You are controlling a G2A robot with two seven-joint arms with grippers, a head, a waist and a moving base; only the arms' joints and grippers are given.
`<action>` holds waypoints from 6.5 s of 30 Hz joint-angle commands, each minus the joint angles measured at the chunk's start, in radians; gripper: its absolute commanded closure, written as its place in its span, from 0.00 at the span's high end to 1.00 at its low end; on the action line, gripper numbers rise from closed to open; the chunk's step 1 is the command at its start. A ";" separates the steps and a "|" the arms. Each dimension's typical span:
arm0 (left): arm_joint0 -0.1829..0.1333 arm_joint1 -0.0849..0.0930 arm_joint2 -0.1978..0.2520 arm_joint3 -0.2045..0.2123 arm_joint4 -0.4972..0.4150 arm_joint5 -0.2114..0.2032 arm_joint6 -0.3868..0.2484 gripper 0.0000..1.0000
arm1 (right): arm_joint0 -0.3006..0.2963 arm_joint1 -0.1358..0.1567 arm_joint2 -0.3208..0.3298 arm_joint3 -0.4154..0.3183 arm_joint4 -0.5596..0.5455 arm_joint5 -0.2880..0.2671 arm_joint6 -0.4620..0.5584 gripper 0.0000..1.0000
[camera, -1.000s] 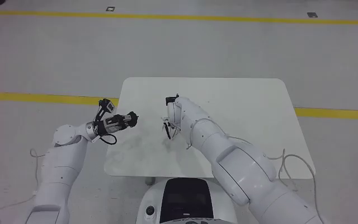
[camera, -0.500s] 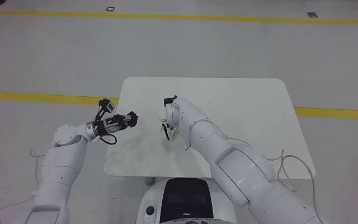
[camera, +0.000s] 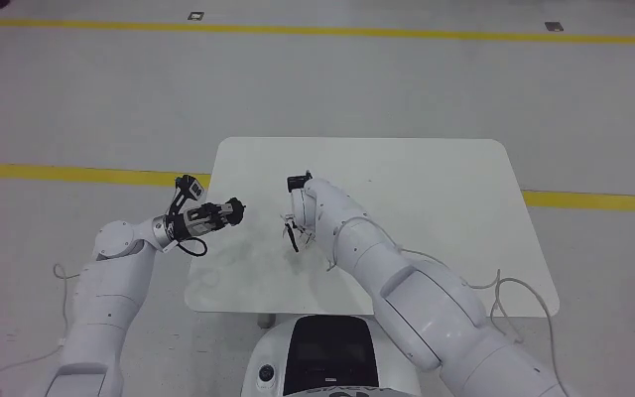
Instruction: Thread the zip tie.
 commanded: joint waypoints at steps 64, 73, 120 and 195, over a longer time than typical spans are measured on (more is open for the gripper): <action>0.000 0.000 0.000 0.000 0.000 0.000 0.000 0.00 | 0.011 -0.023 -0.263 0.084 0.245 0.000 -0.087 0.21; 0.000 0.000 0.000 0.000 0.000 0.000 0.000 0.00 | 0.016 -0.023 -0.325 0.090 0.313 0.000 -0.082 0.21; 0.000 0.000 0.000 0.000 0.000 0.000 0.000 0.00 | 0.008 -0.023 -0.329 0.092 0.300 0.000 -0.085 0.15; 0.000 0.000 0.000 0.000 0.000 0.000 0.000 0.00 | -0.021 -0.023 -0.347 0.041 0.225 0.000 -0.048 0.20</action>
